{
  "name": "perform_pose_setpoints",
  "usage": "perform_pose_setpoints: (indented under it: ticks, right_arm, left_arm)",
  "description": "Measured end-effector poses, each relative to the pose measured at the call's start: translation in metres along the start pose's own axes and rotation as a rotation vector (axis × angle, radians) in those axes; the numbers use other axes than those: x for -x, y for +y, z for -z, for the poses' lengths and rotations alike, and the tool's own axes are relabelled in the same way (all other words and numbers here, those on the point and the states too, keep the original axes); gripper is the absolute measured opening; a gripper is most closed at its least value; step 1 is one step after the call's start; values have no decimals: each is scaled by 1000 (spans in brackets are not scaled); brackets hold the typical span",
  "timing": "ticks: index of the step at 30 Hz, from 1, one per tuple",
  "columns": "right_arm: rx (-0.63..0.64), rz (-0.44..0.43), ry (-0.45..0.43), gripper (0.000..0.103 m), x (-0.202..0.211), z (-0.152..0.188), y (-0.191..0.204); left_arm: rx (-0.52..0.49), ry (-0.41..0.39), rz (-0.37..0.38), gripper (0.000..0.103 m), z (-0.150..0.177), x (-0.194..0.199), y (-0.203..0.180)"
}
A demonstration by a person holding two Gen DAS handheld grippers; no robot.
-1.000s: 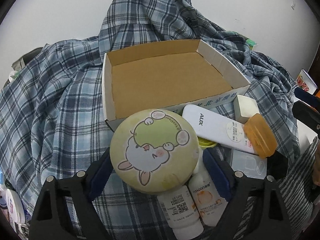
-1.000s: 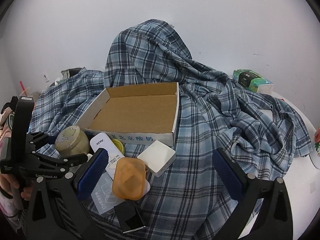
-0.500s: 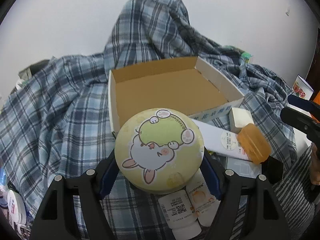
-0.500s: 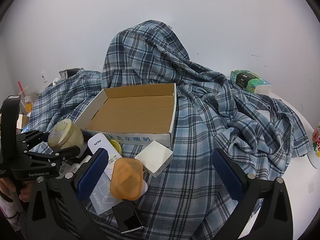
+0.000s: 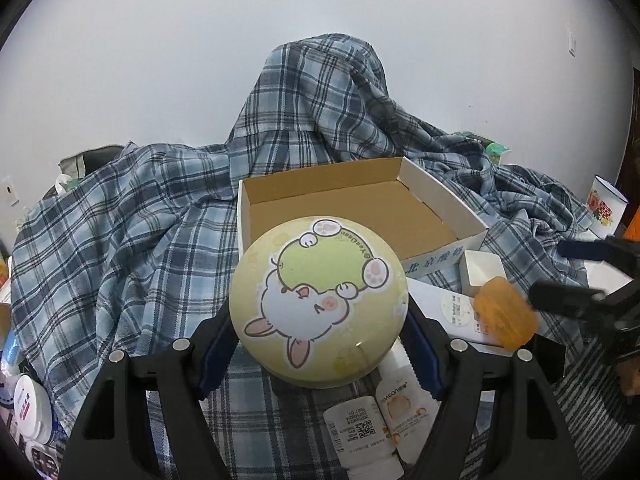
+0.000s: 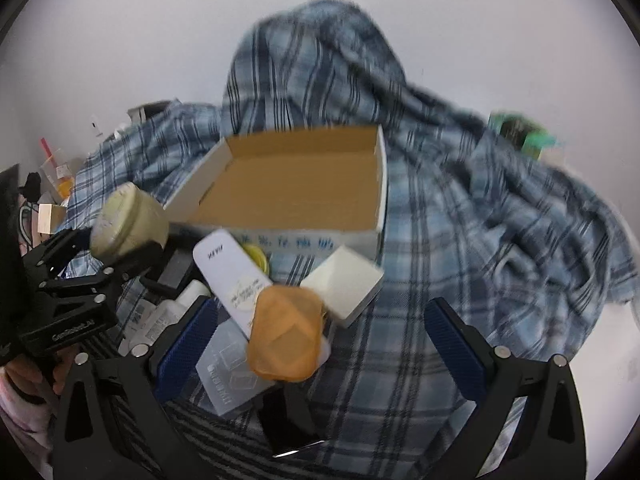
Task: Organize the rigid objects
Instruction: 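Grasp the orange soap box with the right gripper while the left holds the tin, then carry the tin and orange box over the cardboard box with both grippers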
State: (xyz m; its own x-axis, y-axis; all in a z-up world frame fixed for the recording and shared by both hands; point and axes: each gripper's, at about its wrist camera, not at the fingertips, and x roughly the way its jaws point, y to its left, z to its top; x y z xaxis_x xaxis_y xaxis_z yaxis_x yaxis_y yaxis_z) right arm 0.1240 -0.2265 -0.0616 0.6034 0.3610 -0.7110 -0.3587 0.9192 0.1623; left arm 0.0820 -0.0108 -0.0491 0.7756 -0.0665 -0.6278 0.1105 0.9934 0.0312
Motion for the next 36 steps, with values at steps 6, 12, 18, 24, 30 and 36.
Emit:
perform_pose_setpoints:
  ticks: [6,12,18,24,30,36]
  right_arm:
    - [58,42,94,94,-24,2,19]
    - [38,-15,150,69,-43,8,20]
    - [87,-45,134,42,-34,7,26]
    - [116,-34,82,42,-20,7,34]
    - [125,-38,-3,42,9,-15,36]
    - [114,-37,-52,42,21,-53,34]
  left_arm:
    - [0,-2,-1,77,2,1,0]
    - [3,-11,3,77,2,5,1]
    - [14,-3,12,77,-1,7,2]
    - [25,14,28,77,-3,9,1]
    - [26,25,18,77,-9,15,-1]
    - [14,-9,7,77,-39,27,0]
